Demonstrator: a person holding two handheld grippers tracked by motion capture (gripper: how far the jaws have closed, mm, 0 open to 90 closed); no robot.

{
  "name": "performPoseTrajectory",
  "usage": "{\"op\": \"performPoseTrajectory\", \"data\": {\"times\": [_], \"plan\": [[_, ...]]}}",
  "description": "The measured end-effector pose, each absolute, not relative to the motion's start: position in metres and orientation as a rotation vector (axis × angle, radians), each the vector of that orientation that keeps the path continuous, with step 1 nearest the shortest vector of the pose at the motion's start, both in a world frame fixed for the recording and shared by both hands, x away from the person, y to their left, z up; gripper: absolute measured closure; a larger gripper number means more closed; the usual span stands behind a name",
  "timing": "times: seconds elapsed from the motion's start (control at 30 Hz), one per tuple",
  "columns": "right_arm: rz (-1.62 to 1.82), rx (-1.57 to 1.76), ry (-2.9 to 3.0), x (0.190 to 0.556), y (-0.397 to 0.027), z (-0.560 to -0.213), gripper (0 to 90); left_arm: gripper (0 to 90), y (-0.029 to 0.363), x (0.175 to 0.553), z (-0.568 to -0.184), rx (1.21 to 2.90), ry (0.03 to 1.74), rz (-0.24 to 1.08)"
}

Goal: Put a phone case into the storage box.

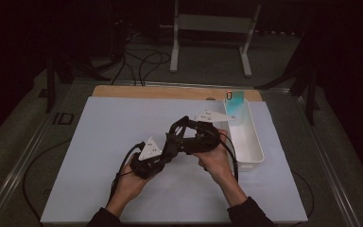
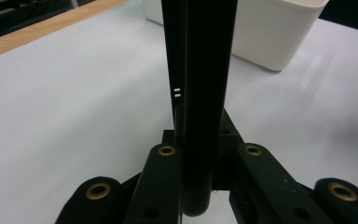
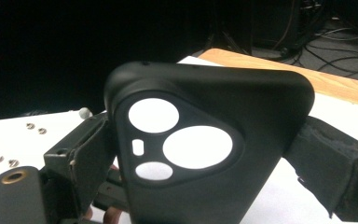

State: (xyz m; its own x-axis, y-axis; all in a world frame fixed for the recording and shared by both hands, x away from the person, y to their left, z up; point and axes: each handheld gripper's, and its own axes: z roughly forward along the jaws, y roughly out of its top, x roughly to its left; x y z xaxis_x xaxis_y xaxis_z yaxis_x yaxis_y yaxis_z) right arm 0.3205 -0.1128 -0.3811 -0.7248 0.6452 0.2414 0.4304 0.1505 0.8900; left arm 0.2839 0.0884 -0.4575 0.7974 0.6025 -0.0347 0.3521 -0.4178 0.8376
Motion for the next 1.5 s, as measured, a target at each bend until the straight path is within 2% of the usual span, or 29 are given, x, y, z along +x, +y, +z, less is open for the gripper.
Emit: {"op": "performPoseTrajectory", "data": {"times": [0.7,0.9,1.0,1.27,1.5], "plan": [[1.594,1.075,2.200,0.317,-0.110,-0.381,15.2,84.7,0.085,0.285,-0.459,2.053,0.707,0.317],[1.596,1.060,2.204,0.318,-0.111,-0.381,15.2,80.7,0.087,0.286,-0.459,2.048,0.702,0.309],[1.589,1.058,2.206,0.318,-0.110,-0.381,15.3,70.9,0.091,0.287,-0.457,2.033,0.701,0.292],[1.579,1.054,2.208,0.318,-0.112,-0.382,15.2,26.2,0.104,0.286,-0.451,1.971,0.784,0.344],[1.577,1.055,2.209,0.318,-0.113,-0.382,15.2,7.2,0.113,0.285,-0.448,1.938,0.832,0.387]]}}
